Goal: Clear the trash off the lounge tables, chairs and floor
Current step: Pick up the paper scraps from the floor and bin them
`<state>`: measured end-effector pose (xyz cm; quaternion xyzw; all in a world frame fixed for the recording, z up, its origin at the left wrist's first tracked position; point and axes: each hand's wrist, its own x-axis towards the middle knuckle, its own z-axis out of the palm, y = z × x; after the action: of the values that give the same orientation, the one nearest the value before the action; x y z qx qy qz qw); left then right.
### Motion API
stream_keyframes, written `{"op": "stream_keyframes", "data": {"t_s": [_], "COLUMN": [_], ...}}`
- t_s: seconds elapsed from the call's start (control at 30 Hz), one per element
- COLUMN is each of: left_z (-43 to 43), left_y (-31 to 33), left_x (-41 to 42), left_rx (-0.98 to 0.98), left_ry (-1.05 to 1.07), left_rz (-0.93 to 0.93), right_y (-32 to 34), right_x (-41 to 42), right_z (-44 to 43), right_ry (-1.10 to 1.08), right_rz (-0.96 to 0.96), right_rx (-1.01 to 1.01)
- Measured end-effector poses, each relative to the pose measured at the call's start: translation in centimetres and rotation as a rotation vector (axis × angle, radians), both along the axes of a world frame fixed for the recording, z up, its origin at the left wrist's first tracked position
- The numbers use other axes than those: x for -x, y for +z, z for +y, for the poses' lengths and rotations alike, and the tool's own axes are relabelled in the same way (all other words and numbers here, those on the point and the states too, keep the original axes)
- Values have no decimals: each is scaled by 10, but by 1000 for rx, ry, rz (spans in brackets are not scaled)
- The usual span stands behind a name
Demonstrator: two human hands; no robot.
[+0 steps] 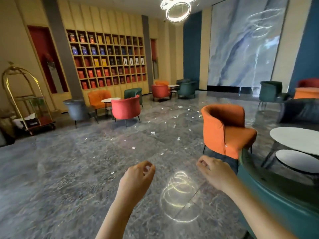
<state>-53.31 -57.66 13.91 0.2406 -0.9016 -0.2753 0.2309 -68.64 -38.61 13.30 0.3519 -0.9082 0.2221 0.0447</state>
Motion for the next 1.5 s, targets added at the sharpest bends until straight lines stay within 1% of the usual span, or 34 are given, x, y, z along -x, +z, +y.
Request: {"op": "stream_keyframes", "data": {"t_s": [0.13,0.33,0.53,0.63,0.67,0.73,0.9,1.1,1.3,1.5], "left_z": [-33,-84,-156,-193,-212,-230,-314,-427,-538,-601], "left_y": [-6,-28,-23,-12,-9,-6,-19,-42,-26,-26], "left_x": [87,232,405,477,510,537,660,827,994,1150], "left_rx": [-12,-94,-98,-95,-95,-86,-126,-150,-151,-140], "left_ry": [-83,-146,-173,-176,-178,-180,-178,-267,-333,-380], "left_rz": [24,35,77,61,57,40,30,9,-13,-18], "right_y": [-7,-31,-23,-11,-9,-5,-14,-31,-13,-19], "right_x": [71,196,363,437,474,501,626,783,927,1069], "right_z": [-20,-68,-136,-176,-197,-214,-296,-403,-499,-556], "right_ry": [-104,-220,-238,-240,-239,-234,-242,-318,-406,-489], "right_rz": [-20,-43,-39,-42,-40,-26,-55,-77,-69,-89], "right_rx": [28,58,108,61,68,38,34,2,17,27]}}
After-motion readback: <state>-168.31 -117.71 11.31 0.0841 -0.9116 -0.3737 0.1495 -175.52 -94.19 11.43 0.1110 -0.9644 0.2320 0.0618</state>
